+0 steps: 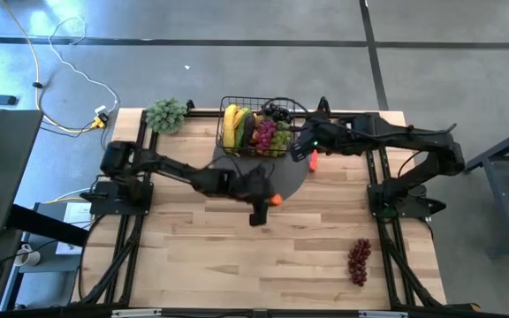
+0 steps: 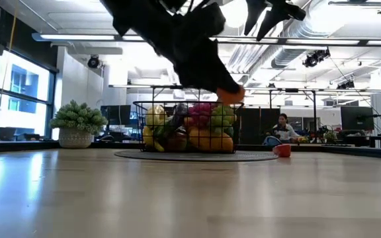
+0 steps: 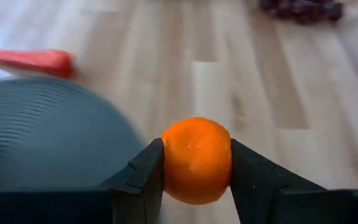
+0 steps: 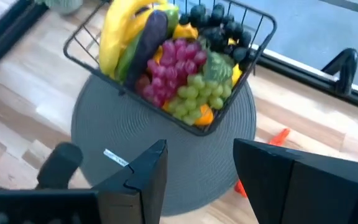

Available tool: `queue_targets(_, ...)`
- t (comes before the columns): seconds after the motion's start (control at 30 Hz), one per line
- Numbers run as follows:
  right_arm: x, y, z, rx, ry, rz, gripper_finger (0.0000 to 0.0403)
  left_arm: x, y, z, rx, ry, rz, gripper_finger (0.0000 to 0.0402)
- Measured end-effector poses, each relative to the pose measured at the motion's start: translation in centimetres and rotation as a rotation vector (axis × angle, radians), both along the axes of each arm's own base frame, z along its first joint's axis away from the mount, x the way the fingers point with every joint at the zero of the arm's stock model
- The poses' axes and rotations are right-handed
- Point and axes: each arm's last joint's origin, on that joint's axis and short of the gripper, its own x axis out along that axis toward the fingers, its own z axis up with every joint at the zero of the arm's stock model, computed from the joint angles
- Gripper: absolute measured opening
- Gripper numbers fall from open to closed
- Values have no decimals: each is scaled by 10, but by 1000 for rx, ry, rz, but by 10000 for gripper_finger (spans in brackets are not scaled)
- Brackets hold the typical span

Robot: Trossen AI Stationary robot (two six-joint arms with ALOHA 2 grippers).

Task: Build produce basket
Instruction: Put the orange into the black wire basket

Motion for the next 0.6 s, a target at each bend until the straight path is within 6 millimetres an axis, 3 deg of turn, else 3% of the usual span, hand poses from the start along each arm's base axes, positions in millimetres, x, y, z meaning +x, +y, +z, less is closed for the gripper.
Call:
queue_targets(0.23,-8,-13,7,-12,-35,-39,165,-24,46,37,138,14,74,133)
queue_targets(0.6,-15,-28,9,24,-48,-93,165,-74,123,68,192,95,255,133)
